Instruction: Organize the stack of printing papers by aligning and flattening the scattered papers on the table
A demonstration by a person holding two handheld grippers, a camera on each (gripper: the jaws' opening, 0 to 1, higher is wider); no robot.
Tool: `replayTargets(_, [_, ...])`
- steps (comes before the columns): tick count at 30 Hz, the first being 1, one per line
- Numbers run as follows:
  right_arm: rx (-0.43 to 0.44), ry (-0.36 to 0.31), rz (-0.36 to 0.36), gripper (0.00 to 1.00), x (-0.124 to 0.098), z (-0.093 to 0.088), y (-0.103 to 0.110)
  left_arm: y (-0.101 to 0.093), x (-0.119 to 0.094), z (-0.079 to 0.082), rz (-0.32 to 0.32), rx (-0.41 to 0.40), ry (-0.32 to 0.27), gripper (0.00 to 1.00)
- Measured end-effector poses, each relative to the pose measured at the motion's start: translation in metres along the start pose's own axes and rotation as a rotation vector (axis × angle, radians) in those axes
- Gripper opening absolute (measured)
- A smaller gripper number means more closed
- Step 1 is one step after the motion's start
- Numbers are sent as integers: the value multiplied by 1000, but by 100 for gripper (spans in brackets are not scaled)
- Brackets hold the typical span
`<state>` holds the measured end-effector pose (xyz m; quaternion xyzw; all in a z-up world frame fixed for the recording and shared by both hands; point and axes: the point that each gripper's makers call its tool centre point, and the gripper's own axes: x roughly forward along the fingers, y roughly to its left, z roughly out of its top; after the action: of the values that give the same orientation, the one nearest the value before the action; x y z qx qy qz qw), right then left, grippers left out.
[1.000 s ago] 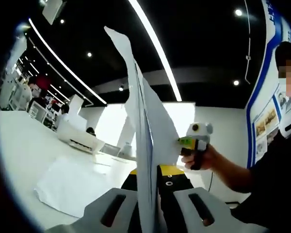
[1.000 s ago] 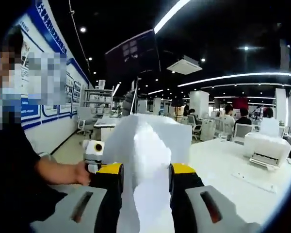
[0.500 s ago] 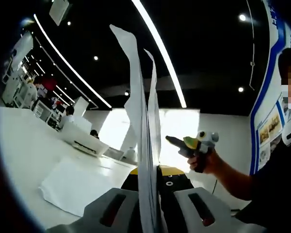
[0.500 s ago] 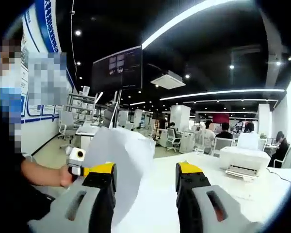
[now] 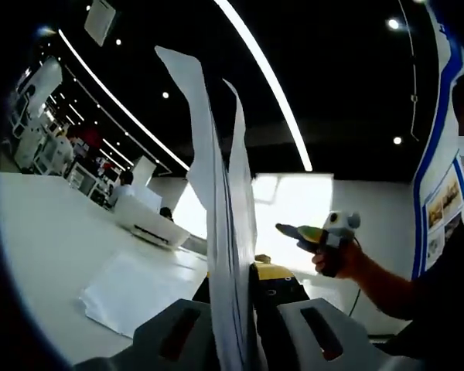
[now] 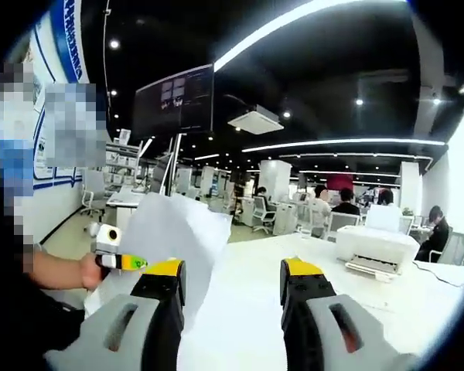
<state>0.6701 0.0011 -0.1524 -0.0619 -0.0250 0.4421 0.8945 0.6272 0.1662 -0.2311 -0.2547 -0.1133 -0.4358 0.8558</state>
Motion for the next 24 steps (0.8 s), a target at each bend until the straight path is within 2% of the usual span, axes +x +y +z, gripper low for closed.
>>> replayTargets(3, [-4, 21, -18, 45, 3, -6, -6, 5, -3, 2, 27, 6, -11, 6])
replayTargets(11, [-27, 86, -45, 45, 15, -25, -12, 8, -6, 8, 37, -20, -44, 7])
replayTargets(24, [-30, 162, -63, 44, 29, -51, -19, 13, -5, 6, 61, -3, -20, 7])
